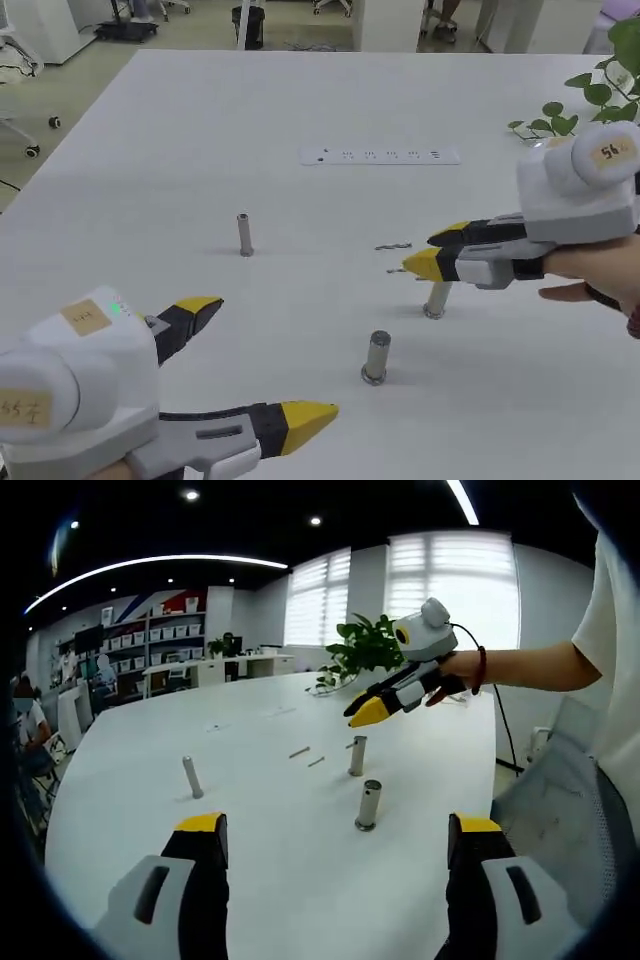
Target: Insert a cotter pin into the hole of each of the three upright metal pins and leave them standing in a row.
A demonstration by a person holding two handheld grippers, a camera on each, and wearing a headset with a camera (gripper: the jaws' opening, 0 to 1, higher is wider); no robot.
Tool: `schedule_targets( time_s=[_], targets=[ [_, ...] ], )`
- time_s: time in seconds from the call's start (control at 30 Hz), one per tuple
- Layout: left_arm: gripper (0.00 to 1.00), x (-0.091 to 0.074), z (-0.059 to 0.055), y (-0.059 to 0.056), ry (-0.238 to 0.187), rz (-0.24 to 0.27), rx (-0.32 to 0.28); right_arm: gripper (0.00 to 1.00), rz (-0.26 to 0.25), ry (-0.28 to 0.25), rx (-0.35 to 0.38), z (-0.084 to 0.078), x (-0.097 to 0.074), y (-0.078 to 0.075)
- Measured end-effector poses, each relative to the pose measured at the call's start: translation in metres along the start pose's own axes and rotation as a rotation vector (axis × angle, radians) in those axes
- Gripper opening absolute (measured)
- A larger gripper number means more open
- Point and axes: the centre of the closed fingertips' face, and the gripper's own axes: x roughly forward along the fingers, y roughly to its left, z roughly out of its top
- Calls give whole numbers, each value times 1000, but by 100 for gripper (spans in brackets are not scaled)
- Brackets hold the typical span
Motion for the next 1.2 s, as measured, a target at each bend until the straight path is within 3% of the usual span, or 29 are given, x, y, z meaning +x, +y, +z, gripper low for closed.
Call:
schedule_targets(
  time_s=[0.47,0.67,0.73,0.83,0.97,1.03,1.2],
  targets=[
    [87,2,-2,4,-2,5,2,26,-45,100,-79,-8,27,-55],
    [85,3,-4,6,-2,5,-1,24,-24,132,-88,-11,43,-66],
    [85,3,-4,7,0,7,0,23,-29,150,-135,-14,48,-71],
    [85,4,-6,7,6,7,0,22,-11,166,-117,-18,57,-74],
    [84,5,-7,7,8,8,6,21,-4,199,-151,-26,67,-81],
    [83,5,-7,7,8,8,11,20,4,201,-123,-29,71,-84],
    [82,6,-9,8,9,10,19,19,3,217,-143,-34,77,-93]
  ],
)
